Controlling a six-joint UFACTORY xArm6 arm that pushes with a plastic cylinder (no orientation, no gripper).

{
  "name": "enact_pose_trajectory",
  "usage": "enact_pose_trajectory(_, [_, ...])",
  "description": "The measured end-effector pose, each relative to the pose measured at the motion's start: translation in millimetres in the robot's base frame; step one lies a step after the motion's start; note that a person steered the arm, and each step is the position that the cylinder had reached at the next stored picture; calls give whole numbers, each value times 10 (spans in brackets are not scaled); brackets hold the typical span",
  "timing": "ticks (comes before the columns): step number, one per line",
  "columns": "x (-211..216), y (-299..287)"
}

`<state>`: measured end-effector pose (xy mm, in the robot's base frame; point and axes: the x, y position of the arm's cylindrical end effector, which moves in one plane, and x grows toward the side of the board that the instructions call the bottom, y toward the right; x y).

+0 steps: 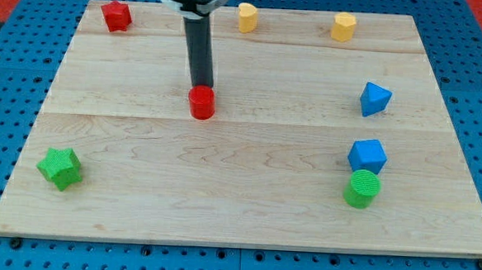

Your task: Move the red circle above the blue cube

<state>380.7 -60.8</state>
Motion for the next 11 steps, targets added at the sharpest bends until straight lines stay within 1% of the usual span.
enact_pose_trajectory(1, [-157, -638])
enact_pose_trajectory(2, [452, -525])
enact_pose_trajectory(3, [349, -174])
enact_pose_trajectory(4, [309, -74])
enact_pose_trajectory(5, [304, -67])
enact_pose_trajectory(6, [174, -132])
enact_pose_trajectory(7, [304, 89])
enact_pose_trajectory(8, [330, 615])
enact_pose_trajectory(9, [255, 405])
enact_pose_trajectory(10, [369, 400])
enact_pose_trajectory(11, [399, 1129])
